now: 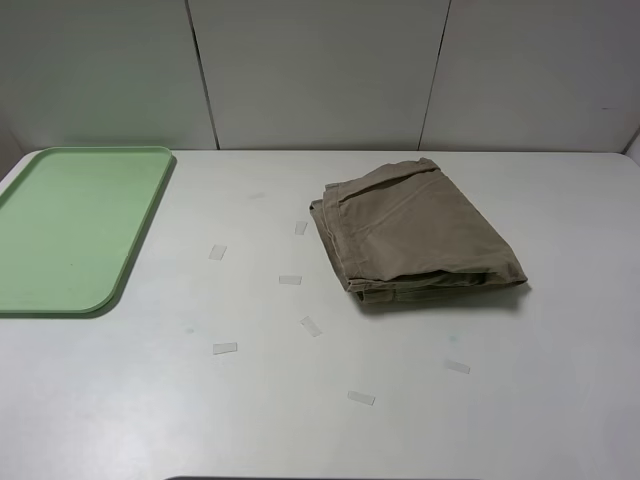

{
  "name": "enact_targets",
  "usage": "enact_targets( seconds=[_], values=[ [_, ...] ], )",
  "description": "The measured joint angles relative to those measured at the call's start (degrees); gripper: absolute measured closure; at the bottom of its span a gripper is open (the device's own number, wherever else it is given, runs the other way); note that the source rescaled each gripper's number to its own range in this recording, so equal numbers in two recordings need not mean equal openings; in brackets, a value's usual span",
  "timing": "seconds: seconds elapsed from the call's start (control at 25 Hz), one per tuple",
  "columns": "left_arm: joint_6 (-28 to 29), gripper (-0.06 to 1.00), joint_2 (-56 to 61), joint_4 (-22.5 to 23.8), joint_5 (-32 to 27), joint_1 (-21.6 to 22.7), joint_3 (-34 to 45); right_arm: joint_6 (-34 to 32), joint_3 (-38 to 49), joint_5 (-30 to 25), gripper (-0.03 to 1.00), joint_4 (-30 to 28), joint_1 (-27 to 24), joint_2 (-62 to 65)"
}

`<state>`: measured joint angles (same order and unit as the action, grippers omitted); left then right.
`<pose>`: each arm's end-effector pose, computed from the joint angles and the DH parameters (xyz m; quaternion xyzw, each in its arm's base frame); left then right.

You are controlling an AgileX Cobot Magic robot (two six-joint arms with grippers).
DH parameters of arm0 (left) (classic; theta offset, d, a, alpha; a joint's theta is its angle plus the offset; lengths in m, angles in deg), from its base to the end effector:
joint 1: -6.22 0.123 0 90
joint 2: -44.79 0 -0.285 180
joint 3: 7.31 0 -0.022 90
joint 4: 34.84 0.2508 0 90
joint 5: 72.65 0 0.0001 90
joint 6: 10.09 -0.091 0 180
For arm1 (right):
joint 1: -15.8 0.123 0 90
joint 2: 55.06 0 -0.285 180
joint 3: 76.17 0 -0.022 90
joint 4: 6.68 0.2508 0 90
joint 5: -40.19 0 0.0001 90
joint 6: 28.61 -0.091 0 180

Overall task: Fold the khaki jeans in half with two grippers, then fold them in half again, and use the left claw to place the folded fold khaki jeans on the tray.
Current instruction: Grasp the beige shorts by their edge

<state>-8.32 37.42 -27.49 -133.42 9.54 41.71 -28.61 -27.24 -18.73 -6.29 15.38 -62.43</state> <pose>-0.0060 0.0098 0.2756 -0.0403 0.8507 0.0711 0.5193 -0.0039 0.0006 0.2782 0.0030 0.8444 0.0014 0.5357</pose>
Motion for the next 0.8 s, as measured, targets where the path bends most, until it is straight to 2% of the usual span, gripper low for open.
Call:
enact_targets(
  seconds=[0.4,0.8],
  values=[
    [0.0,-0.04,-0.9,0.0,-0.2,0.0,-0.3,0.0,0.0,0.0,-0.03,0.0,0.0,0.0],
    [0.0,-0.04,-23.3,0.0,0.4,0.0,-8.1,0.0,0.0,0.0,-0.03,0.0,0.0,0.0]
  ],
)
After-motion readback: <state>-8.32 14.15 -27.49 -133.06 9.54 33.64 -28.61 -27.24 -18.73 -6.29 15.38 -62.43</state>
